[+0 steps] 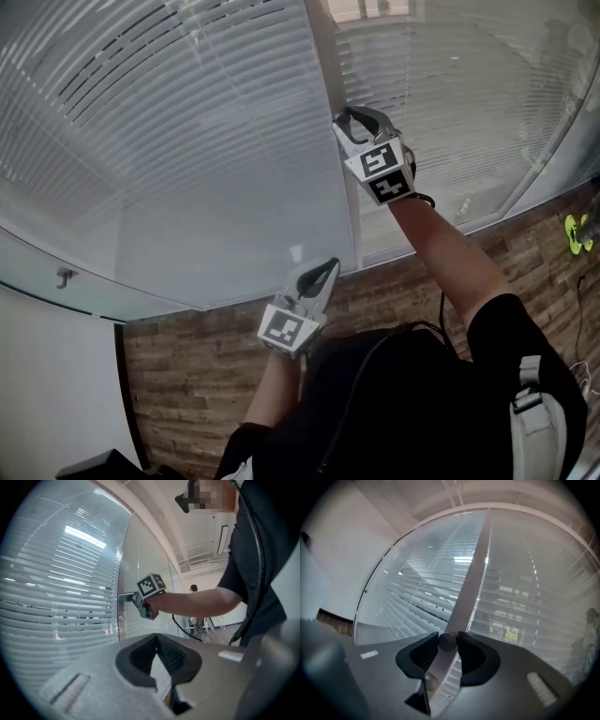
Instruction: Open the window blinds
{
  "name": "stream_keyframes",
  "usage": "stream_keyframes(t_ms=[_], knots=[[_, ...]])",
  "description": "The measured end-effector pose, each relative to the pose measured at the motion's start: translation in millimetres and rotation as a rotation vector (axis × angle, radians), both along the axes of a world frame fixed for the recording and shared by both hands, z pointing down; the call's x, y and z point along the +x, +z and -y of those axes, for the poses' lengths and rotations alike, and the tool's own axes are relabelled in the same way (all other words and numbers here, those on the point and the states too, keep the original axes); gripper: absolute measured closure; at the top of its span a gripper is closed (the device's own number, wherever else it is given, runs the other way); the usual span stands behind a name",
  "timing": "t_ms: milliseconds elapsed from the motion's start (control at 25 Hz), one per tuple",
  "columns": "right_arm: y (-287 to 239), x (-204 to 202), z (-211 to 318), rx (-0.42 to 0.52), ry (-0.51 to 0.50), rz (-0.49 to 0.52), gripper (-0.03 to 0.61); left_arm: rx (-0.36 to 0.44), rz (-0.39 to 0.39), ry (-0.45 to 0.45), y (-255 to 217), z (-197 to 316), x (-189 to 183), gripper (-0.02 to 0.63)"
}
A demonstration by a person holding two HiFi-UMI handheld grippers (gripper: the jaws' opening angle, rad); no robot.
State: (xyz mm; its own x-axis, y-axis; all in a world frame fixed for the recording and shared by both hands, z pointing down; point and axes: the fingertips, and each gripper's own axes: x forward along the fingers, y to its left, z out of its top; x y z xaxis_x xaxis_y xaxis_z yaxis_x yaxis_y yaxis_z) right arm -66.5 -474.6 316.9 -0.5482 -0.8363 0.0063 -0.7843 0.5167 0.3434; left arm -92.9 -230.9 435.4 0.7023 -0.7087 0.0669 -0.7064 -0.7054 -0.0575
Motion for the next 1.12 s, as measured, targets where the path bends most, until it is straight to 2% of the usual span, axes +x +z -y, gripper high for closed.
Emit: stream_keyframes(t_ms=[280,720,1120], knots=[[6,9,7,-0.132,0.005,0.277,0.443,0.004,0.000,0.002,2,2,2,0.609],[3,13,5,-0.292,-0.035,0.570,0.444,0.000,-0.003,-0.002,1,3,3,0.610],[2,12,5,-0.268,-0.032,0.540,0.443,0.004,-0.001,0.002,2,4,4,0.609]])
